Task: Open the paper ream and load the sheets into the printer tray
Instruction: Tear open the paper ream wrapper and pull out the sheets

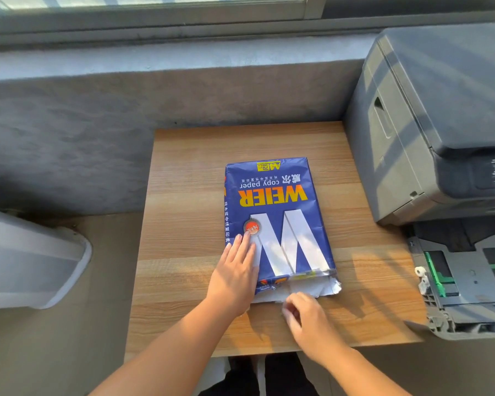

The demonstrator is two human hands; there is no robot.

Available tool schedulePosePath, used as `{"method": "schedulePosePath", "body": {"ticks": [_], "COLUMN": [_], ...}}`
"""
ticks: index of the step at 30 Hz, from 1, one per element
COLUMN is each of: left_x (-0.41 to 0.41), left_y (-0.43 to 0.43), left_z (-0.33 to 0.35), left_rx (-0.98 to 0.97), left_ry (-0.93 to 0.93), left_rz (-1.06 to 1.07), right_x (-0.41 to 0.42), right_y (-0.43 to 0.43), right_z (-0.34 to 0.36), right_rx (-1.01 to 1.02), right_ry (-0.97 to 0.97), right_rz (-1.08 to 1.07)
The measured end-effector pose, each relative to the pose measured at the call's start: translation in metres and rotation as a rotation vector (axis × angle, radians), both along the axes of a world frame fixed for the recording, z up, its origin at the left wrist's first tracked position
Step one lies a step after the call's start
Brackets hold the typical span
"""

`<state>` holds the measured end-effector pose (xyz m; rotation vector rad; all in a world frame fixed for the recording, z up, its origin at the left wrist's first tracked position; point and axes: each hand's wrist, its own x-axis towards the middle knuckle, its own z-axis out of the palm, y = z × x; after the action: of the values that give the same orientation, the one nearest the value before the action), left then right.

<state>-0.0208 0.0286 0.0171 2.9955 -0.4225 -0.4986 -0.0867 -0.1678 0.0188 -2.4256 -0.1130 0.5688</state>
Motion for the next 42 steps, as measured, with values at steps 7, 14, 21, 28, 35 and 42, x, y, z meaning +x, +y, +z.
{"method": "schedulePosePath", "body": {"ticks": [7,14,21,28,35,42], "left_x": [-0.003,-0.005,-0.003,-0.004,-0.001,-0.026], "left_y": [0.003,0.006,0.003,0.006,0.010,0.017], "left_z": [0.000,0.003,0.003,0.006,0.009,0.007], "left_rx": [-0.025,-0.123,-0.120,-0.157,-0.218,-0.291], "left_ry": [0.026,0.070,0.081,0.083,0.071,0.003], "left_rz": [0.019,0.066,0.081,0.094,0.076,0.099], "right_x": [0.035,0.035,0.033,0.036,0.020,0.000], "right_y": [0.000,0.003,0.000,-0.011,-0.030,-0.045], "right_z": [0.008,0.011,0.015,0.005,0.015,0.024], "right_rx": [0.213,0.074,0.058,0.408,0.841,0.826], "right_ry": [0.021,-0.055,-0.175,-0.019,0.223,0.282], "right_rz": [-1.024,-0.965,-0.940,-1.080,-1.153,-1.085]}}
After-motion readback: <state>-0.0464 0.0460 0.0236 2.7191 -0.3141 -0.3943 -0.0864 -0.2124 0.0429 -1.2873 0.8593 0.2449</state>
